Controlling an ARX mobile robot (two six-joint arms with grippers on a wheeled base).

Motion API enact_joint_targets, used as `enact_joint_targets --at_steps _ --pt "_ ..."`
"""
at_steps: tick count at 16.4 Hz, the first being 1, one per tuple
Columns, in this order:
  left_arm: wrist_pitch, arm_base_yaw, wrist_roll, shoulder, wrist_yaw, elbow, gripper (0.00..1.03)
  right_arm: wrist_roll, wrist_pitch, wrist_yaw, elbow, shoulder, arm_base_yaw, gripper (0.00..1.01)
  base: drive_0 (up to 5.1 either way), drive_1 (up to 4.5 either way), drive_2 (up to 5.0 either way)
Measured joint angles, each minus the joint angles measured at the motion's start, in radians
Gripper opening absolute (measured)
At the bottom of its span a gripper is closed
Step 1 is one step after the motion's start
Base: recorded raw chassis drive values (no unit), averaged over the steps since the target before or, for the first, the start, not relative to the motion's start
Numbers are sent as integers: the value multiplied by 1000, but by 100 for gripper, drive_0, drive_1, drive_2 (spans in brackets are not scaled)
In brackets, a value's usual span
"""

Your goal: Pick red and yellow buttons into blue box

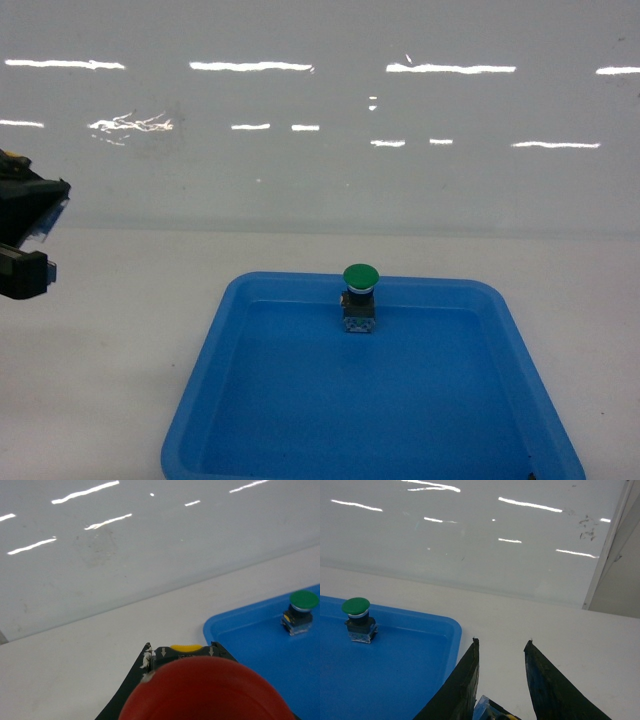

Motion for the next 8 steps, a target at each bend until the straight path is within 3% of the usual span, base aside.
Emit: enact_joint_targets --at_steps 2,4,8 --pt "32 3 -55 39 -68 -5 26 0 0 0 0 0 0 26 0 0 0" --pt "26 3 -85 53 -71 -11 26 0 0 0 0 0 0 26 0 0 0" --pt "30 2 -92 51 -71 -11 26 0 0 0 0 0 0 26 0 0 0"
